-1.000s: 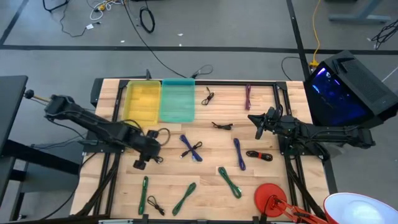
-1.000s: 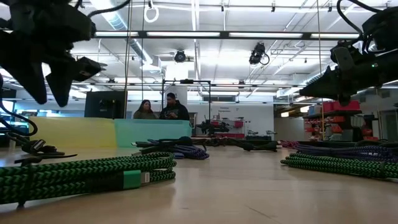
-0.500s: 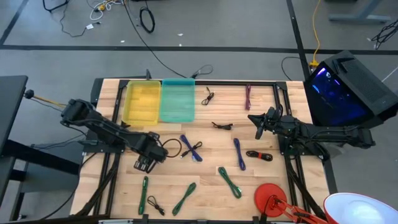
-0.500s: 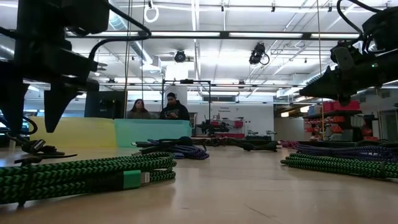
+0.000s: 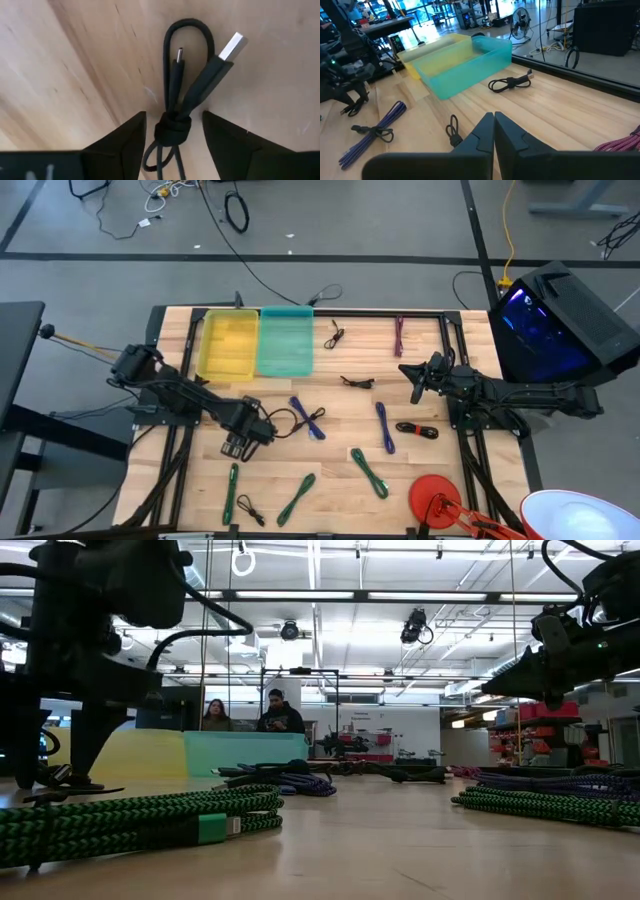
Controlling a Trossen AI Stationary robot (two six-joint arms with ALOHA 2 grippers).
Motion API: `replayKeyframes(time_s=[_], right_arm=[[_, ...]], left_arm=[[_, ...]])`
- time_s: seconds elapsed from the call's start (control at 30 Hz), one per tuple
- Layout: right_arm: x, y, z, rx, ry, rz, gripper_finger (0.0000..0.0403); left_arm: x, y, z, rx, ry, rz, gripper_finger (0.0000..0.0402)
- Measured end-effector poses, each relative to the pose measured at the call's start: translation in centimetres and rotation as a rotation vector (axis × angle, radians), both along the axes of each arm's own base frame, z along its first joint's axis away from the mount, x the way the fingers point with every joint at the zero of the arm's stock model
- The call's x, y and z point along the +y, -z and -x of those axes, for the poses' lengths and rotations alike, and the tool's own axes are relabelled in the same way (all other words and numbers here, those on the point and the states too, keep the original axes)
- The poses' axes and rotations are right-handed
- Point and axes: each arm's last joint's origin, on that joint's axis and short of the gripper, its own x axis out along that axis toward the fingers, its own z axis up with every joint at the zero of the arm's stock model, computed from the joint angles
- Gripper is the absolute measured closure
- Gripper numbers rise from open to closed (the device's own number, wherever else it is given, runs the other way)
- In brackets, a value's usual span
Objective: Pick & Place USB Port
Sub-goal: Put the black charger cable into the yellow bin
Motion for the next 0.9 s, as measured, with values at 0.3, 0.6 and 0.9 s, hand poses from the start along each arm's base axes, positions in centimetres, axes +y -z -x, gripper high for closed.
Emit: replayKeyframes(time_s=[0.3,0.6,0.9], right_arm=[[0.0,0.0,0.0,0.0,0.001,0.0,0.0387],[0.0,0.0,0.0,0.016,-0.006,0.022,0.0387],[0.1,0.1,0.0,0.119,-0.094,0.205,0.0387]], left_arm=[[0.7,-0.1,-0.2,0.005,-0.111,0.029,0.0375],[0.1,-3.4,-2.5,-0.105,-0.139,-0.071,0.0375],[0.4,-11.3,-3.9,-0.311,-0.143,-0.263,0.0375]])
